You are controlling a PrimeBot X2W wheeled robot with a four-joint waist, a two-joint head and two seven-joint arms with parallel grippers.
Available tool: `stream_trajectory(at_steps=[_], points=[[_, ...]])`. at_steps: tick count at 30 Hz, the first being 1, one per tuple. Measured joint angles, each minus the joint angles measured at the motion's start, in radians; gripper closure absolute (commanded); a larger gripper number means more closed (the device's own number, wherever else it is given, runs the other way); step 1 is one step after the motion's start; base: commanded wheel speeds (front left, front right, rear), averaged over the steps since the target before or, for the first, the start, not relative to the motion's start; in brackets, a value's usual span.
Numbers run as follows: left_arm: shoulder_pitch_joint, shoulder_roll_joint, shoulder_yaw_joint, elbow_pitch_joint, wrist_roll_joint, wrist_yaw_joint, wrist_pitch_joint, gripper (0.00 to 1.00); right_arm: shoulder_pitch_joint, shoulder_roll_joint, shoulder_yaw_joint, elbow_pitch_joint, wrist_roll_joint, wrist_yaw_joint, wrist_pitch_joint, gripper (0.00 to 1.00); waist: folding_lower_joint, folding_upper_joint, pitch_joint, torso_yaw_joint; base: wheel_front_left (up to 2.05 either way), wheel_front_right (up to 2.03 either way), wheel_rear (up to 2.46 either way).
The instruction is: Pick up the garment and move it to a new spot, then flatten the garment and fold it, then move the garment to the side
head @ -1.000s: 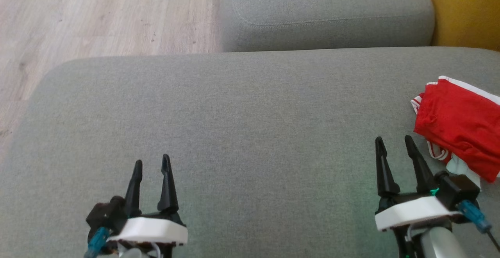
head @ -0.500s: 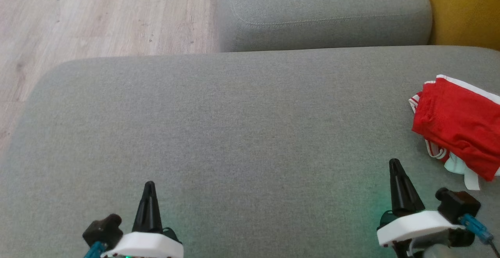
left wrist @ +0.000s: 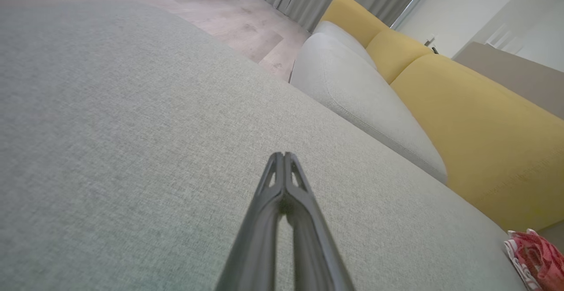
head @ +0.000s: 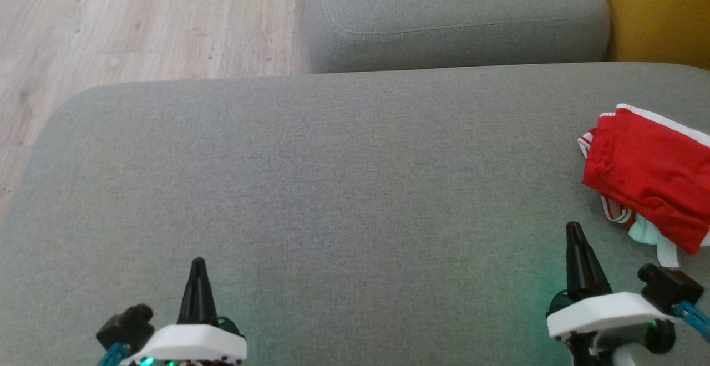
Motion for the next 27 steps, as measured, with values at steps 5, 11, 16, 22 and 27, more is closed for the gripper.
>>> stream_trajectory(at_steps=[5,11,16,22,27], points=[[-0.001,0.000,0.013,-0.003,-0.036,-0.008,0.009,1.00,0.000,0.000,-0.005,-0.001,0.046,0.000,0.013,1.00,0.0000,0.0000,0.001,-0.002,0.00,0.00,0.00],[-0.008,0.000,0.023,-0.011,-0.092,-0.016,0.027,1.00,0.000,0.000,-0.012,-0.005,0.114,0.000,0.031,1.00,0.0000,0.0000,0.002,-0.006,0.00,0.00,0.00],[-0.009,0.000,0.040,-0.015,-0.137,-0.017,0.043,1.00,-0.001,0.000,-0.020,-0.007,0.170,0.000,0.043,1.00,0.0000,0.0000,0.003,-0.008,0.00,0.00,0.00],[-0.009,0.000,0.052,-0.019,-0.192,-0.026,0.061,1.00,-0.003,0.000,-0.030,-0.011,0.237,0.000,0.057,1.00,0.0000,0.0000,0.004,-0.012,0.00,0.00,0.00],[-0.009,0.000,0.066,-0.023,-0.236,-0.033,0.078,1.00,-0.006,0.000,-0.037,-0.012,0.293,0.000,0.074,1.00,0.0000,0.0000,0.005,-0.014,0.00,0.00,0.00]])
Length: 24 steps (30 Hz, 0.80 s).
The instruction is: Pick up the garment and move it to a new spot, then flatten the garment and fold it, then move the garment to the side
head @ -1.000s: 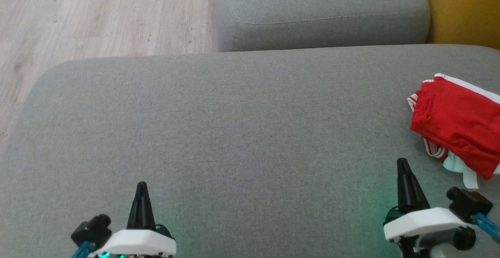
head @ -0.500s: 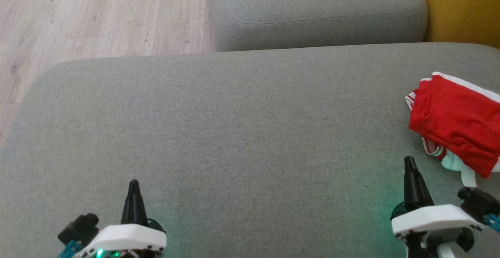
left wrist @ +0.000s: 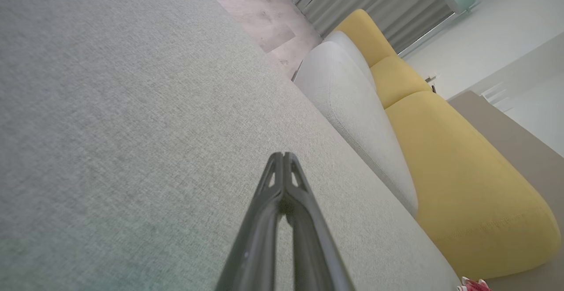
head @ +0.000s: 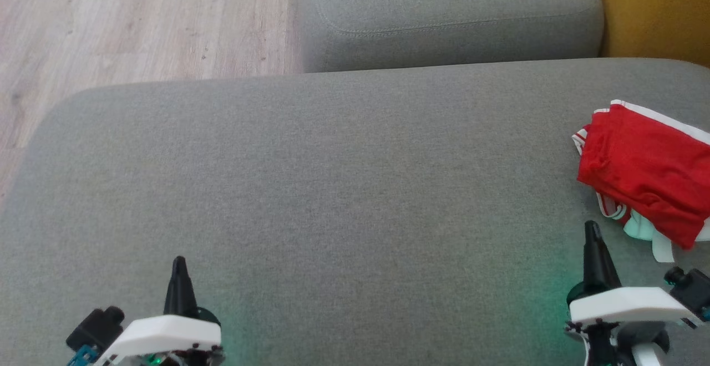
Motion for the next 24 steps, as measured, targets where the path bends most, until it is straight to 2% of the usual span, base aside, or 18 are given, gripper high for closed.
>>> stream_trajectory(at_steps=[24], points=[[-0.010,0.000,0.058,-0.024,-0.218,-0.027,0.067,1.00,-0.017,0.000,-0.035,-0.012,0.265,0.000,0.066,1.00,0.0000,0.0000,0.004,-0.013,0.00,0.00,0.00]])
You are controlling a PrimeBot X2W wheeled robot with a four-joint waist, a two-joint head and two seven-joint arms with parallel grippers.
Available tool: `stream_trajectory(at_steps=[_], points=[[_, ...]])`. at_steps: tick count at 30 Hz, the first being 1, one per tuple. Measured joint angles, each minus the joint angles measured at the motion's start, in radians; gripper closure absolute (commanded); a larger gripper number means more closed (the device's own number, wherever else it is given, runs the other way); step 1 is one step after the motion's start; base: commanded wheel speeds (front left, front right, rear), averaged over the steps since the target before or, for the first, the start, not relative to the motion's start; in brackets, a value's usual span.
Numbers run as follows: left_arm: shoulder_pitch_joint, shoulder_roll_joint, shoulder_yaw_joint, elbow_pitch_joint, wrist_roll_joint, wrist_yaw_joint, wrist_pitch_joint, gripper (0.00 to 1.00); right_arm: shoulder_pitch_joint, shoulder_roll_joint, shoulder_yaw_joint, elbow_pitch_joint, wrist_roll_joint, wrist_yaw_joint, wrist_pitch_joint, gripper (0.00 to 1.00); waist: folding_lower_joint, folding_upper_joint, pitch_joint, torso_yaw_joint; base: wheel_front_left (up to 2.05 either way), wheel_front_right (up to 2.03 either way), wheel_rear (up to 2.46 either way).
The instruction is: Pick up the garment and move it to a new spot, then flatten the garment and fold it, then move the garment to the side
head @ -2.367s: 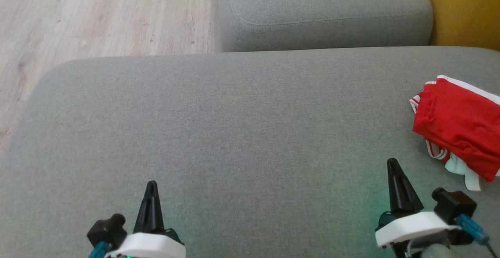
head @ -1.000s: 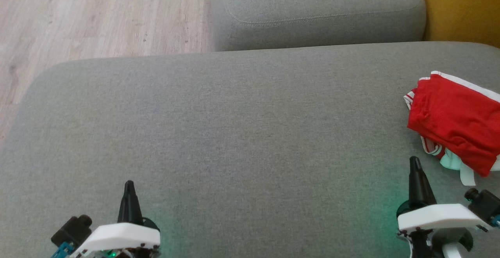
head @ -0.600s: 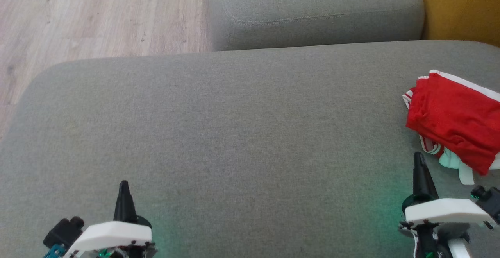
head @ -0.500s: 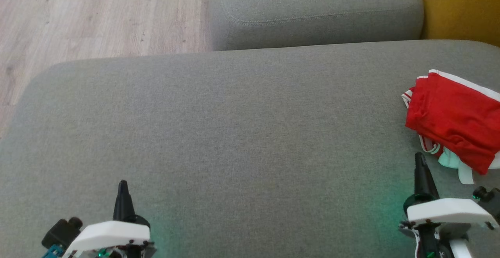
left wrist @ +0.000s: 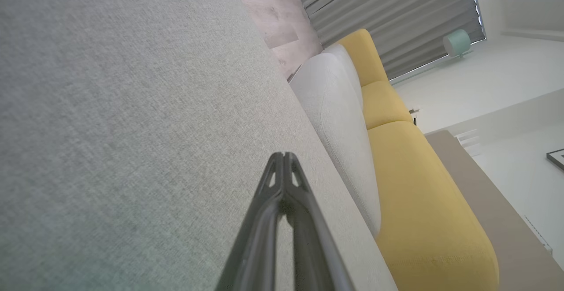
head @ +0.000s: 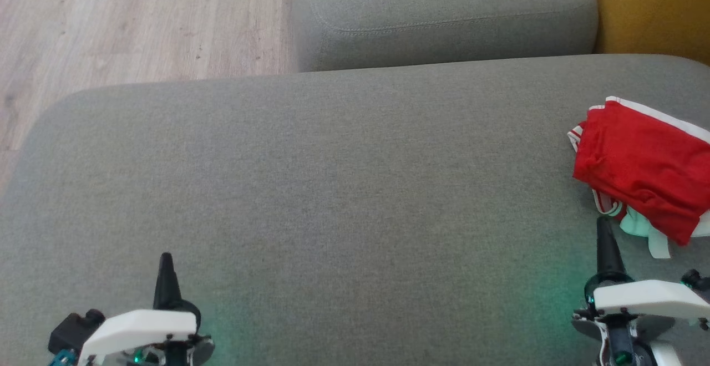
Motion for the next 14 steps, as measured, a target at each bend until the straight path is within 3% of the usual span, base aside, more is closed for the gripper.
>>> stream_trajectory(at_steps=[14], points=[[-0.011,0.000,0.033,-0.008,-0.117,-0.012,0.034,1.00,-0.019,0.000,-0.024,-0.005,0.145,0.000,0.039,1.00,0.0000,0.0000,0.002,-0.007,0.00,0.00,0.00]])
